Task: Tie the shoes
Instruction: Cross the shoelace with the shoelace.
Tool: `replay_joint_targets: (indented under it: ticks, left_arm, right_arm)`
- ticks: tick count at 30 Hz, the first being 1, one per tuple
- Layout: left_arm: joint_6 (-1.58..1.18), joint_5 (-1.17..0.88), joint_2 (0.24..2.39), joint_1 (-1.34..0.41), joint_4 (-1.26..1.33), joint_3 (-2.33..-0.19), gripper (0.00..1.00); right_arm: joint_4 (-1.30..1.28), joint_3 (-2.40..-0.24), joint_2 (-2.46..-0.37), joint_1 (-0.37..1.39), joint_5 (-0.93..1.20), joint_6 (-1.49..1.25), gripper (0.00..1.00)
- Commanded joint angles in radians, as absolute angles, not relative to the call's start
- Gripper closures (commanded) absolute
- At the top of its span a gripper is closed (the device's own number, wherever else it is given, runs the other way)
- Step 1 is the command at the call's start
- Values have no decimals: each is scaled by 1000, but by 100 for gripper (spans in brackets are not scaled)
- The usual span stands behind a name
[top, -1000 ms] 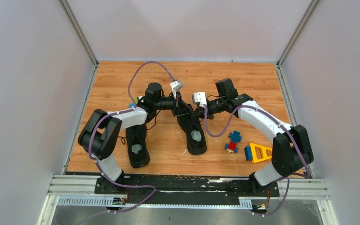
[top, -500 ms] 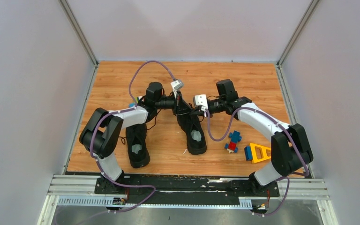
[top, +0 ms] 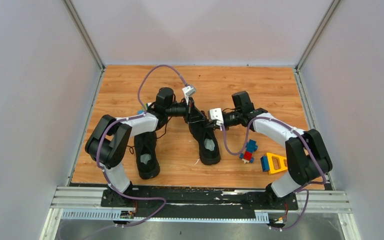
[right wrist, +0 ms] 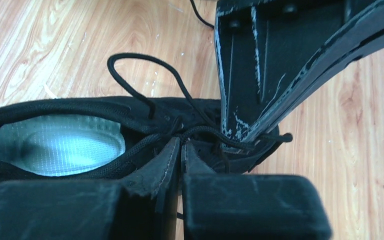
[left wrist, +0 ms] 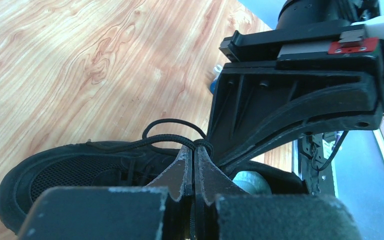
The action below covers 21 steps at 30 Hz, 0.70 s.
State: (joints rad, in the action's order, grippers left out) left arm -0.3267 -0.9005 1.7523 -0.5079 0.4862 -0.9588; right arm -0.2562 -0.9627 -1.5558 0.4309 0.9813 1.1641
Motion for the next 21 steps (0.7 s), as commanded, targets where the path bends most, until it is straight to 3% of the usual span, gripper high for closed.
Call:
replay_joint_targets:
  ticks: [1, 6, 12, 16, 21]
  left_arm:
    - [-307, -917, 1751, -502, 493, -1007, 100]
    - [-294, -920, 1750, -501, 477, -1014, 100]
    - [-254, -920, 1750, -502, 464, -1009, 100]
    - [-251, -921, 1747, -503, 461, -1000, 100]
    - [-251, -920, 1747, -503, 463, -999, 100]
  right_arm:
    - [-226, -948, -1569, 413, 1003, 1203, 95]
    - [-238, -923, -1556, 403, 922, 1216, 92]
    - [-406, -954, -1470, 355, 901, 1242, 58]
    - [-443, -958, -1411, 341, 873, 1206, 51]
    - [-507, -933, -1437, 337, 796, 1248, 50]
